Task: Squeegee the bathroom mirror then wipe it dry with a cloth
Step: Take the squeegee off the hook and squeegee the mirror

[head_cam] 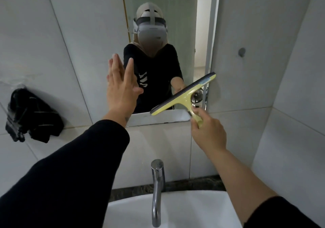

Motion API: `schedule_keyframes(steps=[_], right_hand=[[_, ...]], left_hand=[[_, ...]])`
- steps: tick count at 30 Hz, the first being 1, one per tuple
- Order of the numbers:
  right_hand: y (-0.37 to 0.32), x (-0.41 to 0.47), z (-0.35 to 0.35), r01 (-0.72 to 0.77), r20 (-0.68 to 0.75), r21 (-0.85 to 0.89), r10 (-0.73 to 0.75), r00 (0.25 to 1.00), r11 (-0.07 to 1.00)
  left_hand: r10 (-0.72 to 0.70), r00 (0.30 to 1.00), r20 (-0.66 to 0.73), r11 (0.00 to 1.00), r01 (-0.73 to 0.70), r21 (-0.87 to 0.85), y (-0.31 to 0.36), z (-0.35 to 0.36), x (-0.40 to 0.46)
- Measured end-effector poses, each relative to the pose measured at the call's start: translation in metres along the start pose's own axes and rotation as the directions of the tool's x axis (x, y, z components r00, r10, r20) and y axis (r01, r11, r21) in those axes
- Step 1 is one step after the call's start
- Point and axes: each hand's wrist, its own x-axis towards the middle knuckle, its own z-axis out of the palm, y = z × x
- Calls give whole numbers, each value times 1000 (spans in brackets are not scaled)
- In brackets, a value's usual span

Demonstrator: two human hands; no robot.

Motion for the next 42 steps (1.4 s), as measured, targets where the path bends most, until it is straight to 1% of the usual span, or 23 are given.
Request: schedule_keyframes(steps=[4,9,11,13,15,20,24,26,29,31,34,36,39,42], right_hand=[[10,-11,18,-80,-10,104,81,997,991],[13,-13,26,-92,-20,121,95,995,988],[16,-20,29,-138,1,103,138,990,985],[24,-34,30,-183,40,49,181,983,982],[32,-45,29,-186,73,11,185,980,982],[33,-45,29,-182,89,-16,182,979,983],[41,-62,26,-243,126,-118,257,958,963],[42,-68,23,-190,161,-190,221,962,963],[26,-66,15,-5,200,-260,59,978,966],[6,-61,11,122,219,-273,-62,974,954],[-27,-55,17,295,273,-254,-224,936,921],[-49,-51,27,393,310,-241,-313,898,887],[-79,-47,47,504,331,-220,-422,844,835],[-105,-40,67,571,317,-229,-494,810,789]], left_hand=[[-8,1000,10,1000,7,23,0,0,-1],[-13,1000,15,999,12,44,-2,2,-1],[-5,1000,13,999,5,44,-2,2,-1],[4,1000,8,999,-4,48,-3,3,-2],[2,1000,10,998,-3,58,-2,3,-2],[-6,1000,15,999,6,52,0,4,-1],[-6,1000,21,999,5,47,0,2,-1],[-12,999,36,999,10,44,1,1,-1],[-24,998,66,997,19,76,4,-6,-1],[-2,997,76,994,-7,113,2,-13,0],[87,996,31,980,-91,177,-15,-31,2],[110,994,-3,970,-107,217,-32,-43,0],[57,998,-31,975,-49,218,-58,-59,-6],[-24,1000,-9,977,26,213,-78,-66,-18]])
